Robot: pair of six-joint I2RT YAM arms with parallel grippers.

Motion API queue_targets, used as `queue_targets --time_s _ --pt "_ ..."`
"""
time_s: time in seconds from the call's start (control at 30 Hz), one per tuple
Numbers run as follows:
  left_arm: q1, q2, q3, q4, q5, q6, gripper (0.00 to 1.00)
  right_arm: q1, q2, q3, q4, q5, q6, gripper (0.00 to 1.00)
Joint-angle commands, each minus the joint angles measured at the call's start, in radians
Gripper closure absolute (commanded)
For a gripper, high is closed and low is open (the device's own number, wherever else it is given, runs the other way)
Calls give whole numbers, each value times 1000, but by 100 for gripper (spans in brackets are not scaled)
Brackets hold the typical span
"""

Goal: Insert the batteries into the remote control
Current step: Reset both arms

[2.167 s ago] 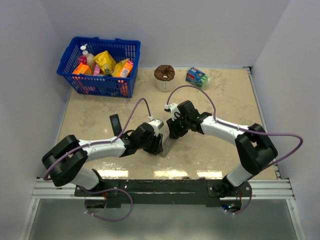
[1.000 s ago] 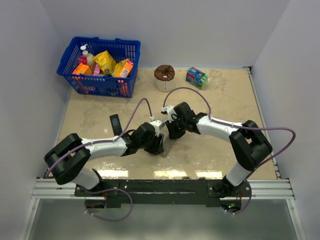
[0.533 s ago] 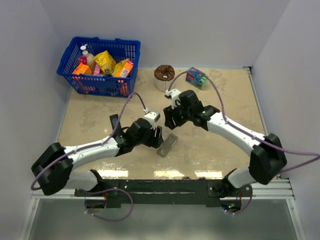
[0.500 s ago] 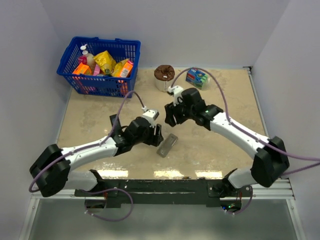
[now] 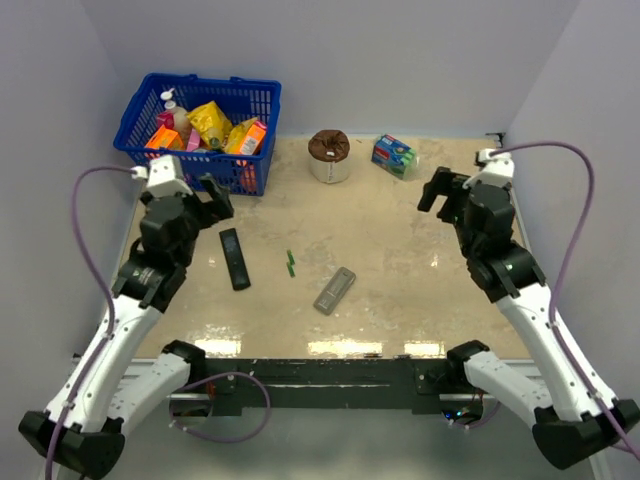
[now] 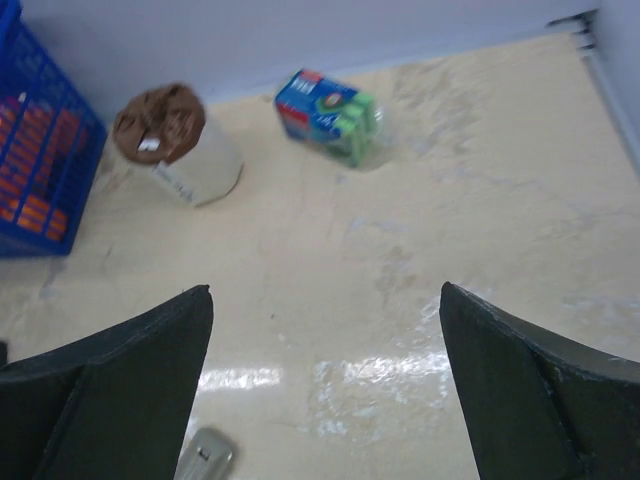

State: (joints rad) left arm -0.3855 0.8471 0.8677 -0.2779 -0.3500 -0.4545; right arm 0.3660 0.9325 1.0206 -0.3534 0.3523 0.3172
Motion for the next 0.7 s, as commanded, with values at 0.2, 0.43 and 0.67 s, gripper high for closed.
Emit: queue_targets --time_s 0.2,0.43,0.67 --pt "68 -212 166 20 -293 258 0 -1 -303 10 106 341 -66 2" --pt "68 -385 117 216 -336 361 0 -1 -414 -2 177 274 -188 2" --pt "68 -388 128 175 -342 337 0 -1 -438 12 179 243 -221 2"
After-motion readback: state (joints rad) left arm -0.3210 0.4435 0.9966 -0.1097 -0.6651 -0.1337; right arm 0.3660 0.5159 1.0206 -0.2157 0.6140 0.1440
